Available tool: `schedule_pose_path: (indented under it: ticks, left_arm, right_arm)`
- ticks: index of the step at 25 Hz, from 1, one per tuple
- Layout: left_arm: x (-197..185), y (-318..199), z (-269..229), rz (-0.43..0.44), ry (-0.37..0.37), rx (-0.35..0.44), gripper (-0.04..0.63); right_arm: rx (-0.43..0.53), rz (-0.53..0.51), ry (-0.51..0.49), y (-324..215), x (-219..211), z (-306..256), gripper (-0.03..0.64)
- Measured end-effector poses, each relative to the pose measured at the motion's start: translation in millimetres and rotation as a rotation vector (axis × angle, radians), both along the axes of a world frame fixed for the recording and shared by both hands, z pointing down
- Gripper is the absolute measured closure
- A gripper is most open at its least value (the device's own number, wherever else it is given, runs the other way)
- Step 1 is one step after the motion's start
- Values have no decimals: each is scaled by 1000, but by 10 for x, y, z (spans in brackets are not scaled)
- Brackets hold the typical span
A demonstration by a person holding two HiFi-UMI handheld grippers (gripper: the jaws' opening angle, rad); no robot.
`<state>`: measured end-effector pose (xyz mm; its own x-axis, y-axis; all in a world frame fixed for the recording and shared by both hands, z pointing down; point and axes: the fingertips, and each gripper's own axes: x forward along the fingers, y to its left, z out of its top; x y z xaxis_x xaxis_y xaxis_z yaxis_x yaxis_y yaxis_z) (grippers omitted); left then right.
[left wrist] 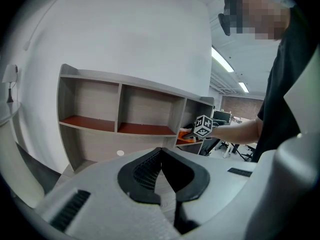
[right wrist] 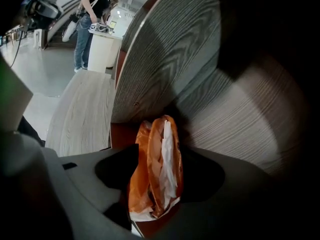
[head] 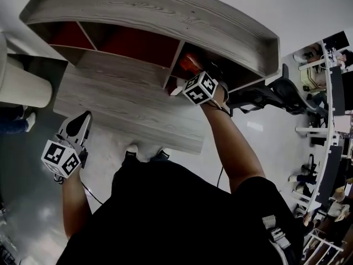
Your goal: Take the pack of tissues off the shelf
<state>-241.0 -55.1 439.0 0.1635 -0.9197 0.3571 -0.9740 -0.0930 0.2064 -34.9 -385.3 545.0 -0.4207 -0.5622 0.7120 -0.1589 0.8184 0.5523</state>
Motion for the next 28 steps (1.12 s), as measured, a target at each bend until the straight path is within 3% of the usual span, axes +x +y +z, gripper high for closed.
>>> schedule_pose_path:
  ticks: [10,21,28]
  left_arm:
    - [-2,139,-19,-10,-5,3,577]
    - [51,258,-64,-18,-4,12,578]
    - [84,340,-73,-18,-8,21,577]
  right_arm:
    - [32,-2,2,9,-42,24,393]
    - [72,-6,-3,52,6,-11,578]
    - [83,-9,-13,154,50,-43,588]
